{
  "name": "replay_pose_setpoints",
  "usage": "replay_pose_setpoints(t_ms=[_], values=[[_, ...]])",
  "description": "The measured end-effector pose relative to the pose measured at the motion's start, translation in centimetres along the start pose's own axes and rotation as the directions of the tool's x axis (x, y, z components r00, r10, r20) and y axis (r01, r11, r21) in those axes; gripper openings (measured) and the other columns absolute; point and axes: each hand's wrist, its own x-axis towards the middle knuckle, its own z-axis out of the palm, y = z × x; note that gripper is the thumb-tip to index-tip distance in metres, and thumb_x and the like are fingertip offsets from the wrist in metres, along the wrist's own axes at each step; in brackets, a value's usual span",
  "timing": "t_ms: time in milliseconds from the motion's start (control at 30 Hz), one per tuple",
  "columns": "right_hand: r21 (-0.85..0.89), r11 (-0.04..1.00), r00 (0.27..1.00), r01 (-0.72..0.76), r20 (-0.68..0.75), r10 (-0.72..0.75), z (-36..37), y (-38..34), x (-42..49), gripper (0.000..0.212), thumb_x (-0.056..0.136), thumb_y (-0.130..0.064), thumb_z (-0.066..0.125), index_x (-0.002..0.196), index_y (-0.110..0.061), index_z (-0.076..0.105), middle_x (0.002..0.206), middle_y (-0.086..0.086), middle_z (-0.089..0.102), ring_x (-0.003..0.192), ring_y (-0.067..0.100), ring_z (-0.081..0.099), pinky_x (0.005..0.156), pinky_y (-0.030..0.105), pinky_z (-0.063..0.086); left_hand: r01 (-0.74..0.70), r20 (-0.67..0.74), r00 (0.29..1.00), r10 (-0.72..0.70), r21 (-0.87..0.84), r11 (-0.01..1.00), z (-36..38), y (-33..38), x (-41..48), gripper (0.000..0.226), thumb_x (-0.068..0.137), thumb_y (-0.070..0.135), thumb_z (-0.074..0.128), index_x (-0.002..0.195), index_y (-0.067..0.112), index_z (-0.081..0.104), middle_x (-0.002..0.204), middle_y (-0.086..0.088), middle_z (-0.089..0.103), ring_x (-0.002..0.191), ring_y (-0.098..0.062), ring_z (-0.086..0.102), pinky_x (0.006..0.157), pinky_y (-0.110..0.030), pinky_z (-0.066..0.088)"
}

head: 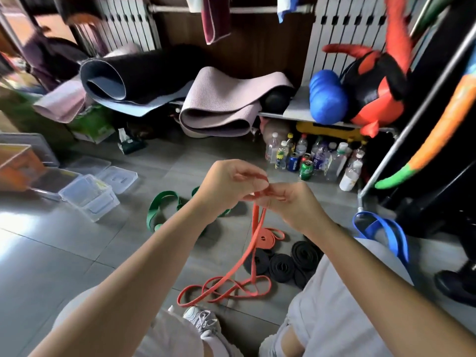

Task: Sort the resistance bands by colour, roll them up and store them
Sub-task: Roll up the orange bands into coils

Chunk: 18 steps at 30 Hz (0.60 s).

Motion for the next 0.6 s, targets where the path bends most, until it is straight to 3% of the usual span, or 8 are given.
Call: replay_pose_setpoints(t_ms=[100, 167, 200, 267, 333, 400, 500, 600], values=[[0.103, 0.994, 0.998, -0.034, -0.046, 0.039, 0.1, 0.2, -0.9, 0.027, 0.078, 0.003, 0.067, 0.101, -0.012, 0.068, 0.091, 0.003, 0.072, 0.079, 0.004, 0.069, 0.075, 0.017, 0.052, 0.097, -0.003, 0.995, -0.102, -0.274, 0.957, 0.9, -0.1, -0.5, 0.010, 0.080, 0.004, 0.067, 0.088, 0.011, 0.070, 0.084, -0.014, 0.068, 0.078, -0.025, 0.069, 0.071, -0.034, 0.059], [0.096, 0.994, 0.995, -0.048, -0.083, 0.056, -0.1, 0.4, -1.5, 0.024, 0.079, 0.000, 0.069, 0.093, -0.018, 0.071, 0.087, 0.000, 0.073, 0.078, 0.008, 0.069, 0.077, 0.021, 0.054, 0.146, 0.010, 0.987, -0.163, -0.496, 0.856, 0.9, -0.2, -0.7, 0.010, 0.084, 0.004, 0.061, 0.092, 0.005, 0.067, 0.082, -0.014, 0.069, 0.075, -0.020, 0.070, 0.064, -0.028, 0.058], [0.058, 0.997, 0.995, -0.050, -0.088, 0.055, -0.3, 0.6, -1.9, 0.021, 0.080, -0.004, 0.069, 0.089, -0.022, 0.072, 0.083, 0.000, 0.074, 0.077, 0.010, 0.069, 0.077, 0.023, 0.055, 0.153, 0.005, 0.985, -0.175, -0.510, 0.847, 0.8, -0.4, -0.8, 0.010, 0.086, 0.003, 0.060, 0.093, 0.004, 0.066, 0.083, -0.013, 0.070, 0.075, -0.019, 0.070, 0.063, -0.025, 0.057], [-0.034, 0.998, 0.995, -0.051, -0.086, 0.048, -0.9, 0.9, -2.3, 0.018, 0.082, -0.009, 0.068, 0.086, -0.026, 0.071, 0.075, -0.002, 0.072, 0.070, 0.009, 0.067, 0.072, 0.025, 0.055, 0.149, -0.005, 0.987, -0.162, -0.367, 0.918, 0.5, -0.9, -0.8, 0.010, 0.086, 0.004, 0.061, 0.091, 0.009, 0.067, 0.087, -0.011, 0.071, 0.080, -0.018, 0.070, 0.066, -0.024, 0.057], [-0.094, 0.993, 0.994, -0.073, -0.088, 0.065, -1.6, 1.0, -2.5, 0.018, 0.081, -0.011, 0.070, 0.087, -0.028, 0.070, 0.072, -0.004, 0.070, 0.067, 0.007, 0.064, 0.070, 0.030, 0.055, 0.108, -0.009, 0.994, -0.110, -0.098, 0.989, 0.1, -1.5, -0.6, 0.015, 0.084, 0.004, 0.065, 0.085, 0.019, 0.069, 0.087, -0.008, 0.071, 0.078, -0.017, 0.067, 0.066, -0.022, 0.056], [-0.172, 0.980, 0.994, -0.096, -0.074, 0.084, -2.3, 1.3, -2.6, 0.018, 0.079, -0.014, 0.072, 0.087, -0.030, 0.072, 0.073, -0.003, 0.071, 0.070, 0.010, 0.065, 0.076, 0.040, 0.055, 0.028, 0.000, 1.000, -0.028, 0.209, 0.978, -0.1, -2.0, -0.7, 0.020, 0.082, 0.008, 0.068, 0.082, 0.028, 0.068, 0.081, 0.005, 0.069, 0.071, -0.010, 0.063, 0.064, -0.020, 0.052], [-0.245, 0.961, 0.992, -0.130, -0.034, 0.126, -2.4, 1.6, -2.7, 0.012, 0.080, -0.018, 0.072, 0.091, -0.023, 0.074, 0.081, 0.005, 0.074, 0.081, 0.025, 0.070, 0.080, 0.049, 0.053, -0.163, 0.102, 0.987, 0.128, 0.569, 0.806, 0.0, -1.9, -1.1, 0.028, 0.082, 0.019, 0.069, 0.110, 0.025, 0.065, 0.098, 0.011, 0.061, 0.078, -0.003, 0.058, 0.070, -0.009, 0.041], [-0.287, 0.951, 0.993, -0.111, 0.008, 0.118, -1.8, 1.5, -2.7, 0.013, 0.080, -0.023, 0.072, 0.092, -0.018, 0.075, 0.079, 0.008, 0.073, 0.078, 0.028, 0.069, 0.078, 0.050, 0.053, -0.306, 0.248, 0.952, 0.181, 0.722, 0.620, 1.0, -1.0, -1.3, 0.047, 0.082, 0.030, 0.069, 0.127, 0.022, 0.055, 0.111, 0.010, 0.056, 0.087, -0.005, 0.053, 0.076, -0.008, 0.038]])
